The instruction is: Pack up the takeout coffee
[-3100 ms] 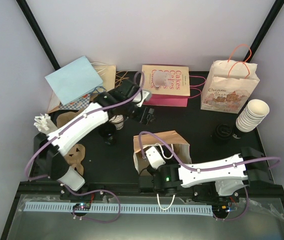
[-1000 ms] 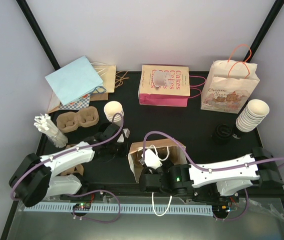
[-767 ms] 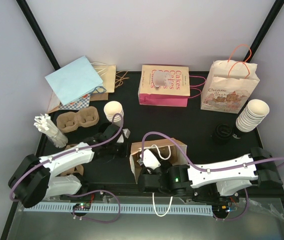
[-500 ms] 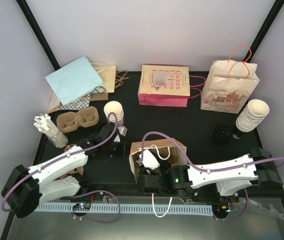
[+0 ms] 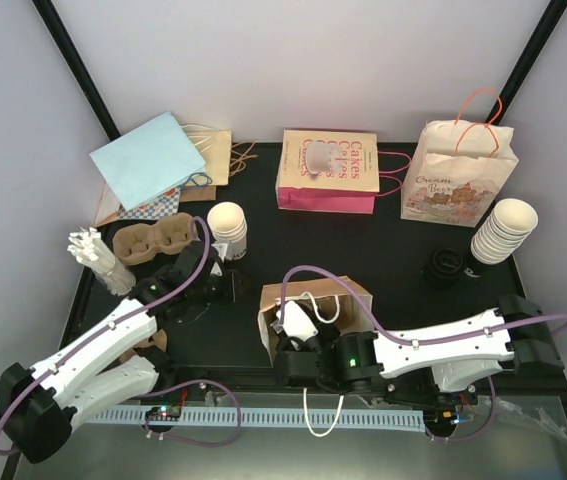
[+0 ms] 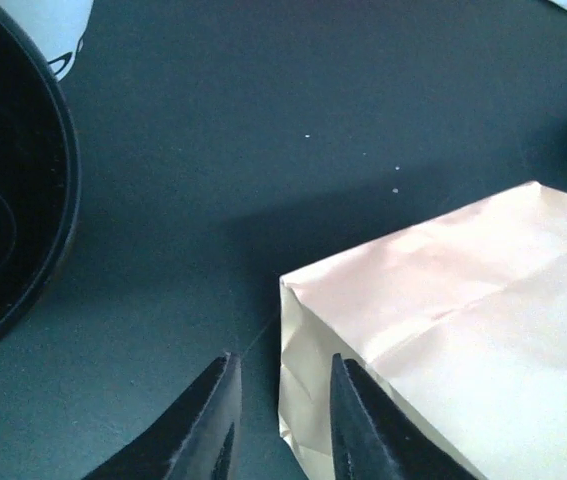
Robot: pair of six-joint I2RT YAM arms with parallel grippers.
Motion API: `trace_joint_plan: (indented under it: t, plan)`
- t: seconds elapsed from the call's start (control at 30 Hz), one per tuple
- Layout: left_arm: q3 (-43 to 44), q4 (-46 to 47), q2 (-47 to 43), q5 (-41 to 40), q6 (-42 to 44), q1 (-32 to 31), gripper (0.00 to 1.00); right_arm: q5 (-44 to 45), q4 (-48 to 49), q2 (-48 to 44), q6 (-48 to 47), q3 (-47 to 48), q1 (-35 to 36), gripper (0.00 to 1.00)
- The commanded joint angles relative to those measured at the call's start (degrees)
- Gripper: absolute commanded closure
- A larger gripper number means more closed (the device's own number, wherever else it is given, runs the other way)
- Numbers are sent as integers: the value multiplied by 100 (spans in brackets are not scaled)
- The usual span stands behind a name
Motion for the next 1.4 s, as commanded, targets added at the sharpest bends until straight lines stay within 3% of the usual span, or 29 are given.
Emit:
trace_joint_plan:
  t: [0.0,0.13,0.3,0.37,0.77,1.0,1.37]
  plan:
    - [324,91,185,70,133,103,70,-483,136,246,72,-146,139,60]
    - [503,111,563,318,280,176,58,-497,75,350,169,-163,256,60]
    - [610,233,1015,666,333,207,31,-423,52,529,340,-171,472,60]
    - [658,246,1173,792,368,212,24,-381,44,610,369,-162,530,60]
    - [1216,445,2085,1037,675,222,18,235,-427,699,450,134,618,60]
    - [1784,489,2822,1224,891,226,18,633,-578,285,254,111,603,59]
    - [2151,703,3592,1542,1136,223,18,350,-655,-275,732,-316,443,59]
